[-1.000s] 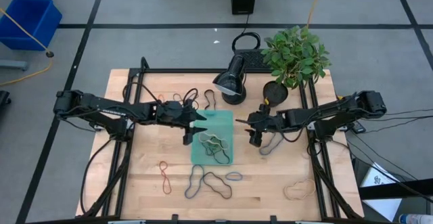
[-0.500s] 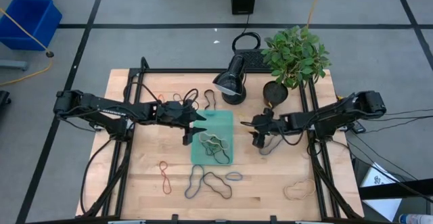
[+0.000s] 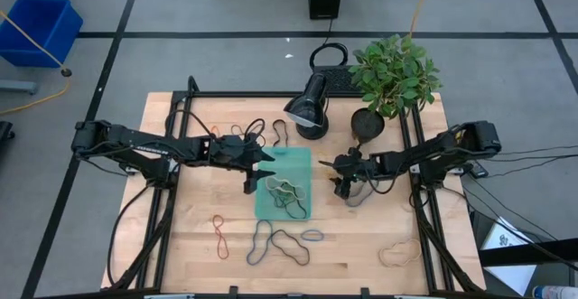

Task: Pick and place rubber bands into bin
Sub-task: Put the yellow rubber band into the basket

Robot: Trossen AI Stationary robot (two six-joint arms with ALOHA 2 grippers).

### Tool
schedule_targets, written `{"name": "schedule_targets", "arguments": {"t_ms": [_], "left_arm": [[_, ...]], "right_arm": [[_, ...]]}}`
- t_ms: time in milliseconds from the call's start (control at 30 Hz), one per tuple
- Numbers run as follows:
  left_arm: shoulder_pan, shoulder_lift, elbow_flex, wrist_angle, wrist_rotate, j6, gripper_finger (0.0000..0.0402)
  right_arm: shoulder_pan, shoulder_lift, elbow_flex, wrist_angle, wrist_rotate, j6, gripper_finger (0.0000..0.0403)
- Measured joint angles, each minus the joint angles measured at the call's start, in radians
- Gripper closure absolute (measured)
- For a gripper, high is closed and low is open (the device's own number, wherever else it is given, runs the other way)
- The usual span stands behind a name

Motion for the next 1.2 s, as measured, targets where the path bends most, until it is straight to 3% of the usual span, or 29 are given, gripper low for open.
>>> {"name": "schedule_targets", "arguments": {"t_ms": [367,867,1200], "left_arm": [[0.000,0.000,0.000,-0.007,0.002,-0.008,0.0183],[0.000,0.000,0.000,-0.014,0.002,-0.011,0.0183],[0.000,0.000,0.000,-0.014,0.002,-0.011,0.0181]], "right_arm": [[0.000,0.032,0.002,0.013,0.002,-0.082,0.0181],[0.000,0.033,0.002,-0.010,0.003,-0.069,0.0185],[0.000,0.034,0.001,-0.110,-0.004,-0.061,0.0282]]}}
